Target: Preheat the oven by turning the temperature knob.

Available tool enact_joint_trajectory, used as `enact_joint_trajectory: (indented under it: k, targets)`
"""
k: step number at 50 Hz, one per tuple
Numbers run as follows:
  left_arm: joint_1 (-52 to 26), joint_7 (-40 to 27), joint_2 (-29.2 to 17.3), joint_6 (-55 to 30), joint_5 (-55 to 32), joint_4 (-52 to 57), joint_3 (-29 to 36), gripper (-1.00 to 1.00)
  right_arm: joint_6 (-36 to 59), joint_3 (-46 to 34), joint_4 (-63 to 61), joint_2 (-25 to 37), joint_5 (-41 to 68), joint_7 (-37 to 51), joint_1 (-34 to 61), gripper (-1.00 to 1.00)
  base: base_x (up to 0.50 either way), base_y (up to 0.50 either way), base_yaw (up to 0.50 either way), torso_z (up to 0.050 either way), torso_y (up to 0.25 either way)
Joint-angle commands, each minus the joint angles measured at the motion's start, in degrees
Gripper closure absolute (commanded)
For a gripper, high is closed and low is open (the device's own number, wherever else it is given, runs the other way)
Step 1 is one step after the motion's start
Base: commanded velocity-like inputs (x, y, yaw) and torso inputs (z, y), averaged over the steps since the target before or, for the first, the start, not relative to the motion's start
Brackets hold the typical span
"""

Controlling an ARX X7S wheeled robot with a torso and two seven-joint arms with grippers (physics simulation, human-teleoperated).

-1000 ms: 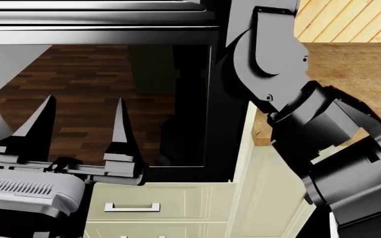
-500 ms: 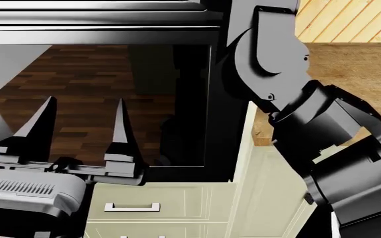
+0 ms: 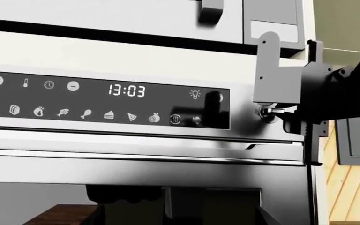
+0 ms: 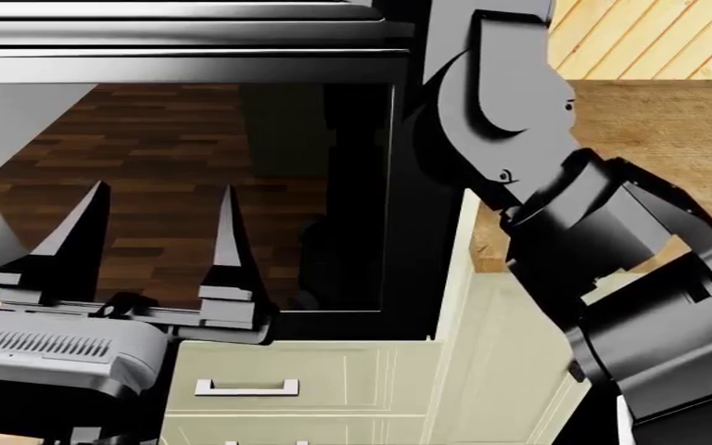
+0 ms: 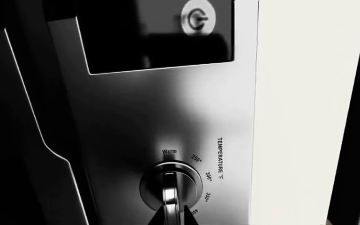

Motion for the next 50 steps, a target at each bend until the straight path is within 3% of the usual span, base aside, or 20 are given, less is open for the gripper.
enact_joint_trajectory:
  k: [1,13,35,50]
  targets:
    - [0.2,0.08,0.18,-0.31,0.0,-0.05,-0.19,-1.0,1.48,1.46,-1.23,-0.36,2.41,0.09,-0.84,1.0,0.0,0.0,0.0,0.0,0.0]
    - [0.51,0.26,0.16,-0.33,0.02,-0.15,-0.41,-1.0,5.15,8.87,-2.17,-2.75,10.48,4.43,-0.4,1.0,0.0,0.0,0.0,0.0,0.0]
    - [1.18,1.22,0.39,0.79,-0.71,-1.62,-1.03,-1.0,4.71,3.01,0.9,-2.19,19.37,9.36,1.62,1.0,0.0,0.0,0.0,0.0,0.0]
    - [1.4,1.15,0.39,0.13,-0.39,-1.0,-1.21,-1.0,8.46,6.38,-1.57,-1.91,23.42,13.44,1.66,1.0,0.0,0.0,0.0,0.0,0.0]
